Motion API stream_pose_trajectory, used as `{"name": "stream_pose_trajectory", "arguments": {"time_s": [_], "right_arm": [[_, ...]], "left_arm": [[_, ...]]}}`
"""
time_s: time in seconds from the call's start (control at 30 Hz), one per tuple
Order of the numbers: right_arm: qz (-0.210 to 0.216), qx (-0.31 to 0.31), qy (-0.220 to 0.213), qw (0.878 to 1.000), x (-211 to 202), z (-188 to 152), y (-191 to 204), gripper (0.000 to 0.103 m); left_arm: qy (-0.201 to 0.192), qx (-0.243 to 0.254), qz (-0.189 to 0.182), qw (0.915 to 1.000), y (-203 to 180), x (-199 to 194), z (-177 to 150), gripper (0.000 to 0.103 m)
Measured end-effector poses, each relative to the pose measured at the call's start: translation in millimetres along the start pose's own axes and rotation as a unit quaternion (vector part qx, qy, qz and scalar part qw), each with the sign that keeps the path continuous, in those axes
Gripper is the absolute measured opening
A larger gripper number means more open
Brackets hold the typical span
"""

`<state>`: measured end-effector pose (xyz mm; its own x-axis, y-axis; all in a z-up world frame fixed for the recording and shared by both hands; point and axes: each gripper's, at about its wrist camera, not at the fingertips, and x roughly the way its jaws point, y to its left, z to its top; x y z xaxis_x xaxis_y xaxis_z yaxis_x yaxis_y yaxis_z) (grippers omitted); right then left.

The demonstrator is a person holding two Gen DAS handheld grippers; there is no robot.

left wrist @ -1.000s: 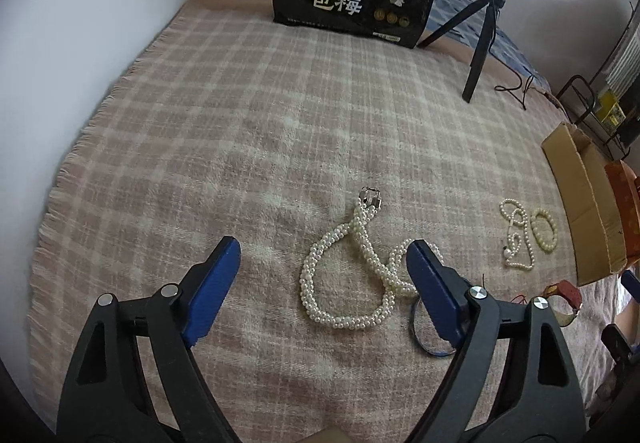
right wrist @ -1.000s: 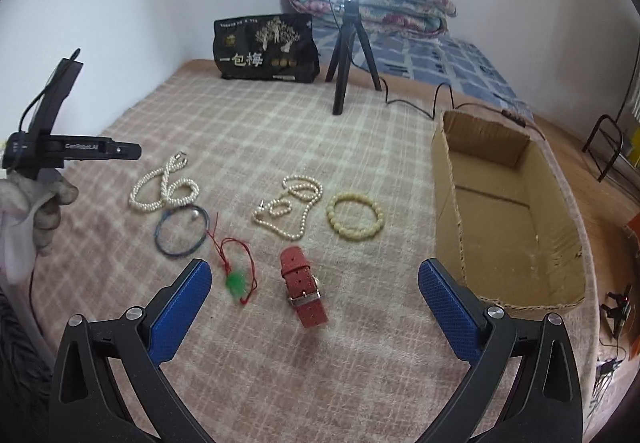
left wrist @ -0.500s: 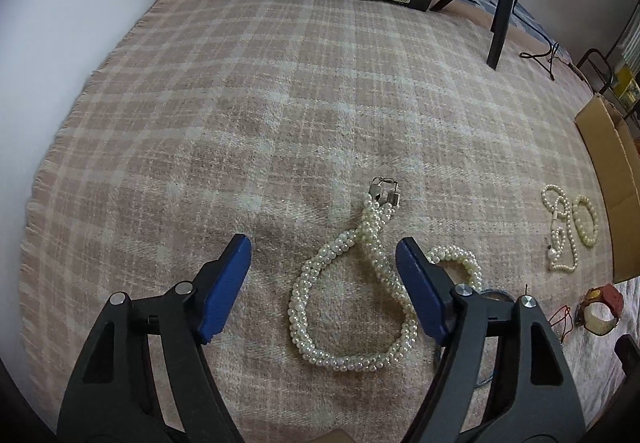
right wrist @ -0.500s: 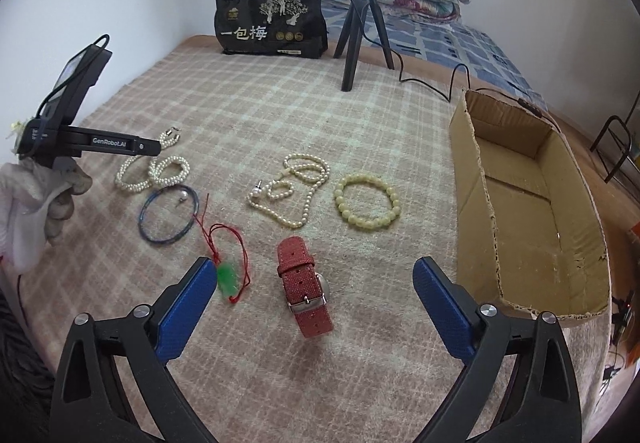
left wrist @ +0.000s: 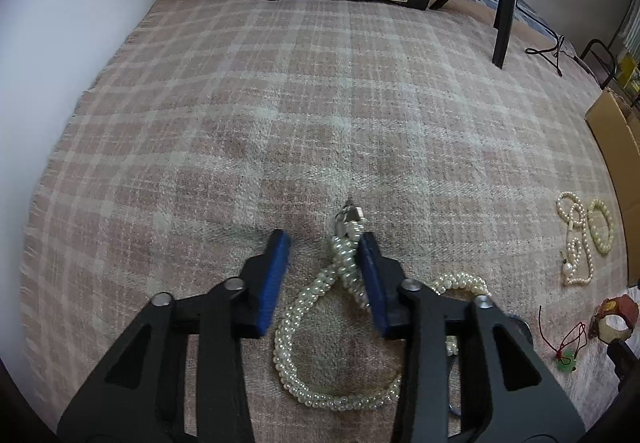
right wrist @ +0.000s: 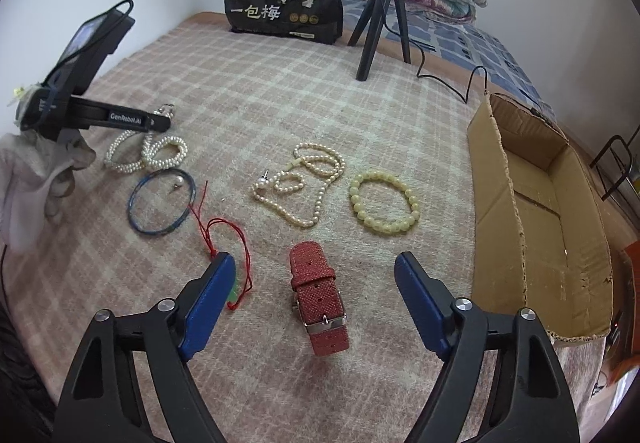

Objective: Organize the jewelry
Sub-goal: 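Grasp the twisted pearl necklace with the left tool while the right tool grasps the red watch strap, then carry both items over the cardboard box and open both tools to drop them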

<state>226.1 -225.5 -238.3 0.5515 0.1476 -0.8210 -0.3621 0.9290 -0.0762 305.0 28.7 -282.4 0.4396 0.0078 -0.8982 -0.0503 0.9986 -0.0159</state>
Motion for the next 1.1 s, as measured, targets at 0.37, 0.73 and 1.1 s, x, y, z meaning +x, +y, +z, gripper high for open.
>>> {"name": "stream_pose_trajectory", "arguments": {"time_s": [0.37, 0.73, 1.1], "right_arm": [[0.036, 0.020, 0.019, 0.999, 7, -1, -5, 0.019], [0.051, 0.035, -0.008, 0.998, -12, 5, -10, 0.019], [0.055, 0.058, -0.065, 0.995, -42, 22, -19, 0.019]], "left_arm": [[-0.006, -0.032, -0.046, 0.9984, 8, -18, 3, 0.007], [-0.068, -0.028, -0.085, 0.9936, -2, -82, 9, 0.007], [-0.133, -0.029, -0.103, 0.9853, -8, -145, 19, 0.007]]}}
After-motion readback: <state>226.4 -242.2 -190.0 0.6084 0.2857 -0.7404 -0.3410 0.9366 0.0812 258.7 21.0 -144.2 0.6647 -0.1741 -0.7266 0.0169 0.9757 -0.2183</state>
